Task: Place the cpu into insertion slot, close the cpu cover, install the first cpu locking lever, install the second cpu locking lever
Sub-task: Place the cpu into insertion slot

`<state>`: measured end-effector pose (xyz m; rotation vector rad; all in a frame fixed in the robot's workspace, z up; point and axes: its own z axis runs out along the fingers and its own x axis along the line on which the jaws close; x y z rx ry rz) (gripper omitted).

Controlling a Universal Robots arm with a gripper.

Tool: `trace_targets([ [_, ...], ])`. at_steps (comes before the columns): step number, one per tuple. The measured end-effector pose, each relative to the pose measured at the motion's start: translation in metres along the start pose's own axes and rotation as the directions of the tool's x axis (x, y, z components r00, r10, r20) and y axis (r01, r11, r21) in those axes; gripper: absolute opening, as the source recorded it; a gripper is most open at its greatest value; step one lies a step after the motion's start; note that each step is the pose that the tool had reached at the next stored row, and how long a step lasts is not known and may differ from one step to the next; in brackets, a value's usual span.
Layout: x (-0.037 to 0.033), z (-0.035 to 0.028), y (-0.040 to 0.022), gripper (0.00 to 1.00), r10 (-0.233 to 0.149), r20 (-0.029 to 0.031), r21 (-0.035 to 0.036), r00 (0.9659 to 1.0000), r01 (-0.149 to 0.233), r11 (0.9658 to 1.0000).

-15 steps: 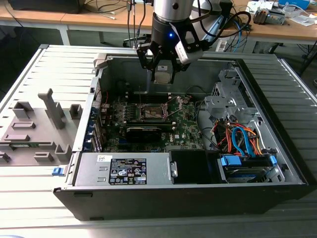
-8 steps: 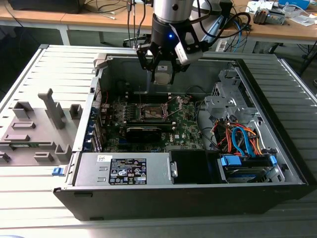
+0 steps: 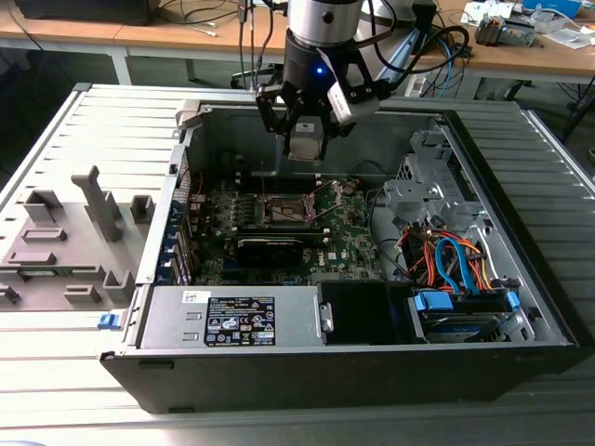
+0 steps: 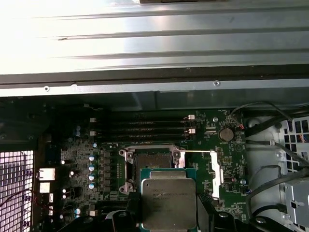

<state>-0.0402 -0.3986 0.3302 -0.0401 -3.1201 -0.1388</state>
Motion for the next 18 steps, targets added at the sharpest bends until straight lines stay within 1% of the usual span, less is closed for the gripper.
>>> trace_targets([
  [18,0.0025,0.0059,-0.0006,0.55,0.000,0.0000,0.0001,1.0000,0.000,1.0000],
])
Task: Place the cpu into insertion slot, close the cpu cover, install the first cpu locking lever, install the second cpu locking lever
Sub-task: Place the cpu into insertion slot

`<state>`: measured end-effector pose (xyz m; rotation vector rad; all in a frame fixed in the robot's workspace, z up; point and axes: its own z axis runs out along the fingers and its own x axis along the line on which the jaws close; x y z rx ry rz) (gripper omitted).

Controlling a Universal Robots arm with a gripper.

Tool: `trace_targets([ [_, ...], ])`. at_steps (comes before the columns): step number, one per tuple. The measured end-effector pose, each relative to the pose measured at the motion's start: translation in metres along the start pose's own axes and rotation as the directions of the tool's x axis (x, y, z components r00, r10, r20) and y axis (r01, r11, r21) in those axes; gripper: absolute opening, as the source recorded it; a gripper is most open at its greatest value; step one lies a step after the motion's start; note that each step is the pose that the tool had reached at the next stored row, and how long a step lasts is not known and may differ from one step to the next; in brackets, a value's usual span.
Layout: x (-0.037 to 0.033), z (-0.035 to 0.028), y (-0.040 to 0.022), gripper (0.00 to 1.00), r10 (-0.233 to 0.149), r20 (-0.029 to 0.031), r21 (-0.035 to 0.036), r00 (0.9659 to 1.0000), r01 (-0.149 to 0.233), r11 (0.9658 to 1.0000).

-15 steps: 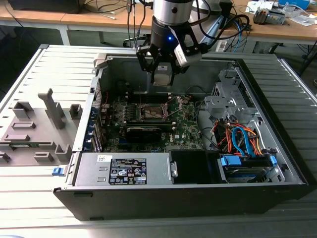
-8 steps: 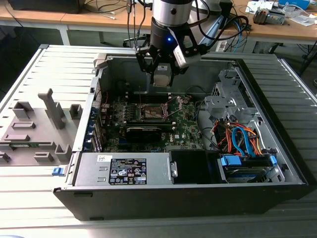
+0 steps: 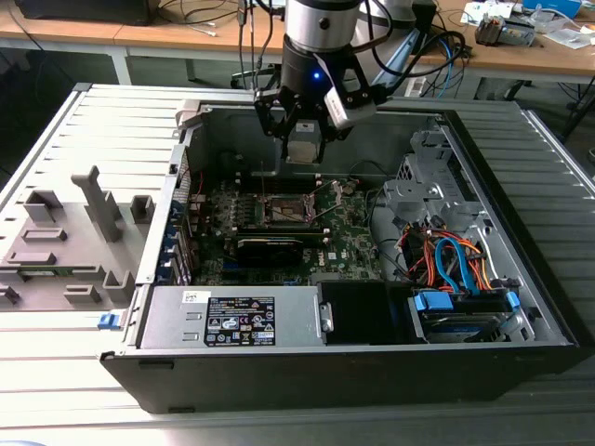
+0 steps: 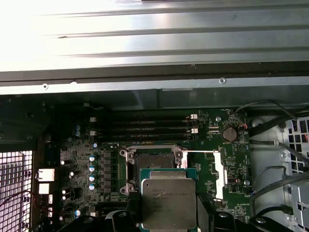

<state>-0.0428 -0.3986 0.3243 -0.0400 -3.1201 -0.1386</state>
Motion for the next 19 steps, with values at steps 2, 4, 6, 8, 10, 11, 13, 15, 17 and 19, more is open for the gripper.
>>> trace_targets([
  [2,0.0002,0.0004,0.0000,0.55,0.000,0.0000,0.0000,1.0000,0.000,1.0000],
  [4,0.0004,0.0009,-0.0001,0.55,0.000,-0.0001,0.0000,1.0000,0.000,1.0000],
  [6,0.0007,0.0015,-0.0002,0.55,0.000,0.0000,0.0001,1.0000,0.000,1.0000],
  [8,0.0009,0.0019,-0.0002,0.55,0.000,0.0000,0.0001,1.0000,0.000,1.0000],
  [10,0.0011,0.0024,-0.0002,0.55,0.000,0.0000,0.0001,1.0000,0.000,1.0000],
  [11,0.0013,0.0026,-0.0003,0.55,0.000,0.0000,0.0002,1.0000,0.000,1.0000],
  [13,0.0015,0.0030,-0.0003,0.55,0.000,-0.0001,0.0002,1.0000,0.000,1.0000],
  [15,0.0018,0.0037,-0.0004,0.55,0.000,0.0000,0.0002,1.0000,0.000,1.0000],
  [17,0.0021,0.0044,-0.0004,0.55,0.000,0.0000,0.0003,1.0000,0.000,1.0000],
  [19,0.0023,0.0048,-0.0005,0.55,0.000,0.0000,0.0005,1.0000,0.000,1.0000],
])
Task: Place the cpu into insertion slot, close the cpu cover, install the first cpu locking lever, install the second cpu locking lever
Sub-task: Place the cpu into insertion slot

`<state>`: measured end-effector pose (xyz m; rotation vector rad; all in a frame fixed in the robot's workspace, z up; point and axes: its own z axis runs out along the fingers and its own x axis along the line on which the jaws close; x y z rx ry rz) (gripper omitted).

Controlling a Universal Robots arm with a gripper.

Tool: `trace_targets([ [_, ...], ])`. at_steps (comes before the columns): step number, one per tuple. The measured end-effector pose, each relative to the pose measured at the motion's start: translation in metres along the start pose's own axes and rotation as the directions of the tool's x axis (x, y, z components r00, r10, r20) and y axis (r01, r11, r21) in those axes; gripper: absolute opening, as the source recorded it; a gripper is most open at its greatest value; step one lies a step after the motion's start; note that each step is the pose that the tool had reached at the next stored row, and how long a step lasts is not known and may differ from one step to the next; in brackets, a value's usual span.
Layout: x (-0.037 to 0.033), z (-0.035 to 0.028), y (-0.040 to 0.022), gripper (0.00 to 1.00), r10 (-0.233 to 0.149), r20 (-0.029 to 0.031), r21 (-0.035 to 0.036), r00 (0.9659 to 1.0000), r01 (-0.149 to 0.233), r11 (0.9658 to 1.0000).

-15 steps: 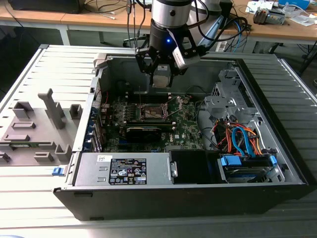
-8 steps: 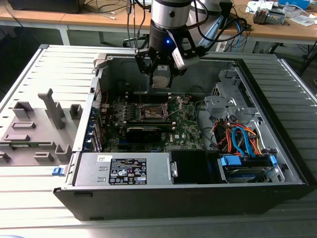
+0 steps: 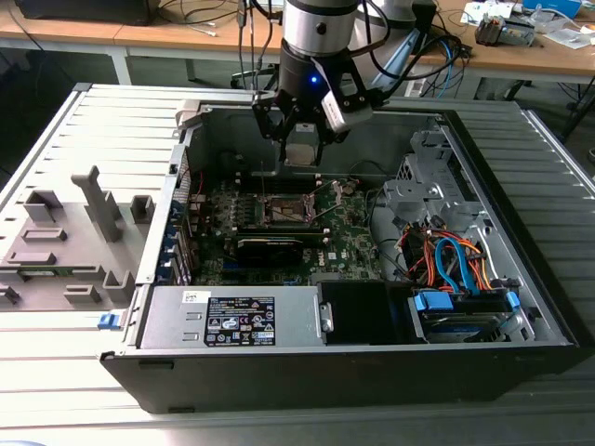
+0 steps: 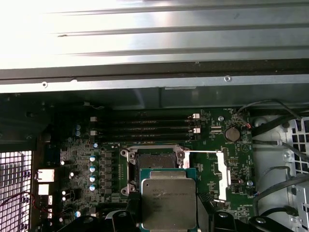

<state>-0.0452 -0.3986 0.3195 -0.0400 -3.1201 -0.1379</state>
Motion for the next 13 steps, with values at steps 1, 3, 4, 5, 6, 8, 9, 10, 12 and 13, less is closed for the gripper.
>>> trace_targets([
  [1,0.0001,0.0002,0.0000,0.55,0.000,0.0000,-0.0001,1.0000,0.000,1.0000],
  [3,0.0004,0.0009,-0.0001,0.55,0.000,0.0000,0.0001,1.0000,0.000,1.0000],
  [4,0.0007,0.0013,-0.0001,0.55,0.000,0.0000,0.0002,1.0000,0.000,1.0000],
  [5,0.0009,0.0015,-0.0001,0.55,0.000,0.0000,0.0002,1.0000,0.000,1.0000],
  [6,0.0010,0.0018,-0.0002,0.55,0.000,0.0000,0.0003,1.0000,0.000,1.0000],
  [8,0.0014,0.0023,-0.0002,0.55,0.000,0.0000,0.0005,1.0000,0.000,1.0000],
  [9,0.0015,0.0026,-0.0003,0.55,0.000,0.0000,0.0005,1.0000,0.000,1.0000],
  [10,0.0016,0.0030,-0.0003,0.55,0.000,0.0000,0.0007,1.0000,0.000,1.0000],
  [12,0.0019,0.0036,-0.0004,0.55,0.000,0.0000,0.0010,1.0000,0.000,1.0000],
  [13,0.0022,0.0040,-0.0004,0.55,0.000,0.0000,0.0011,1.0000,0.000,1.0000],
])
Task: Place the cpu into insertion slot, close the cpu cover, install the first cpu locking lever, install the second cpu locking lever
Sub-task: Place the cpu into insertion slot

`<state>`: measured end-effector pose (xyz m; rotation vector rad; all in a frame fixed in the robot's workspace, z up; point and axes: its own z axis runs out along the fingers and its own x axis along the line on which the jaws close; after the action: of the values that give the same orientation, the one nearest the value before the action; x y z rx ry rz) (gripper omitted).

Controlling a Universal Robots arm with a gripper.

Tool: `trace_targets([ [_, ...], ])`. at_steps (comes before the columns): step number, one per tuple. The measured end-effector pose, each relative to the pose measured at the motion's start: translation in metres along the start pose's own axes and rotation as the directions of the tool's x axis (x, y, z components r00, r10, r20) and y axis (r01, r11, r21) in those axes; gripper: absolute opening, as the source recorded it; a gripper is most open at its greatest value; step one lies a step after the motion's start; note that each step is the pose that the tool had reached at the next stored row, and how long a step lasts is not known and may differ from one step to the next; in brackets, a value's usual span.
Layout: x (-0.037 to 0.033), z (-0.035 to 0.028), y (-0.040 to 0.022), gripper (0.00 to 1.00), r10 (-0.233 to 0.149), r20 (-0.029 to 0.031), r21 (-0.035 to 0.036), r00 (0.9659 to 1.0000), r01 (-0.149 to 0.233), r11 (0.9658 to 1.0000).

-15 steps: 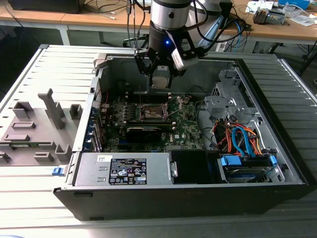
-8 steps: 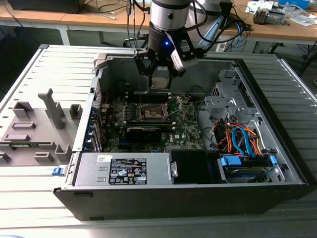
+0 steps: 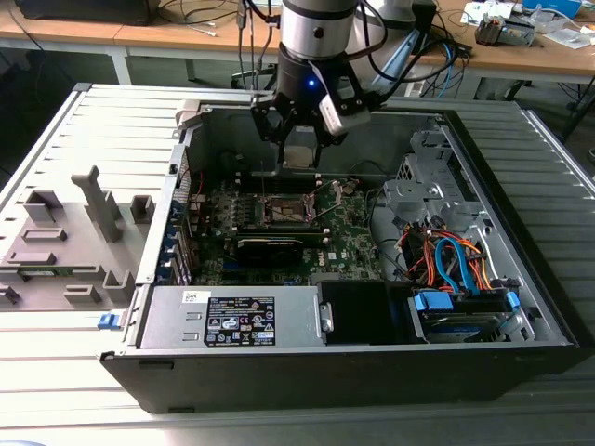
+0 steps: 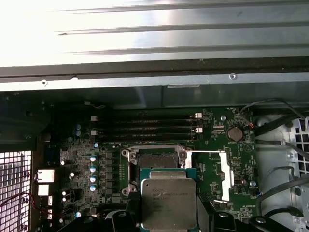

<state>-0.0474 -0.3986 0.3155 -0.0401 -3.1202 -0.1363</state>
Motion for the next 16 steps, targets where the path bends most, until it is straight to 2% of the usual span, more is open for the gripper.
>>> trace_targets([
  [16,0.0022,0.0077,-0.0007,0.55,0.000,0.0000,0.0027,1.0000,0.000,1.0000],
])
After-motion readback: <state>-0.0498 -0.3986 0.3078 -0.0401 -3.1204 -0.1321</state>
